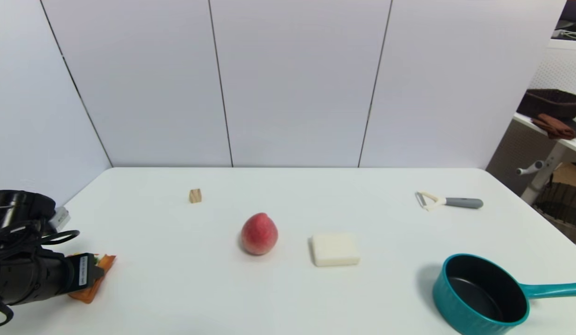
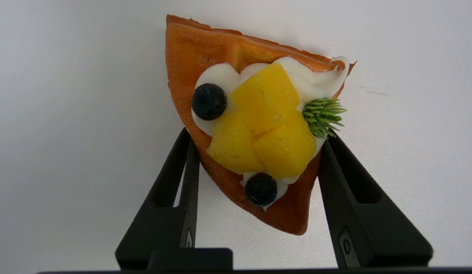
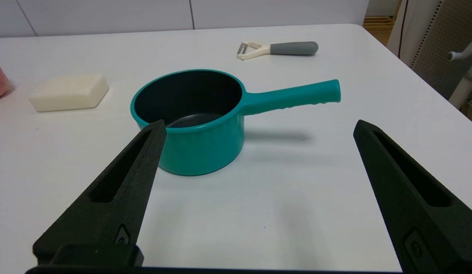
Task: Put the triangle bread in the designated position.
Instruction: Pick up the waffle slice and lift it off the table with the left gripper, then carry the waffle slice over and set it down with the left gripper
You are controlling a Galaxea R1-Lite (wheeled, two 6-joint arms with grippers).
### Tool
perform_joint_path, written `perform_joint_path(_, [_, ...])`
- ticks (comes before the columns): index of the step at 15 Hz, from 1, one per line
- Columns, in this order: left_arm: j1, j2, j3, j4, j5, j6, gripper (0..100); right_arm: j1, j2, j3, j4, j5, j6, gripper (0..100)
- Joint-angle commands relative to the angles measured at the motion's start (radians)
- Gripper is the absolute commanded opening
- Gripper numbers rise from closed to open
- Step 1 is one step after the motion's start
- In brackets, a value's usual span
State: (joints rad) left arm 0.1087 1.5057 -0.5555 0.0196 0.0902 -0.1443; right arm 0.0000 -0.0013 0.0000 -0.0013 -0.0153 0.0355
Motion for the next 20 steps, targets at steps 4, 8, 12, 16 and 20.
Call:
perform_joint_path(4, [0.003, 0.001, -0.053, -0.001, -0.020, 0.005, 0, 0.000, 0.001, 0.000, 0.000, 0.000, 0.000, 100])
perform_joint_path(8, [0.000, 0.041, -0.164, 0.000, -0.038, 0.152, 0, 0.002, 0.001, 0.000, 0.000, 0.000, 0.000, 100])
perform_joint_path(12, [-0.040, 0.134, -0.288, 0.005, -0.228, 0.311, 0, 0.000, 0.001, 0.000, 0.000, 0.000, 0.000, 100])
perform_joint_path(16, [-0.150, 0.189, -0.331, -0.001, -0.239, 0.324, 0, 0.000, 0.001, 0.000, 0.000, 0.000, 0.000, 100])
perform_joint_path(20, [-0.216, 0.215, -0.354, -0.007, -0.237, 0.325, 0, 0.000, 0.001, 0.000, 0.000, 0.000, 0.000, 100])
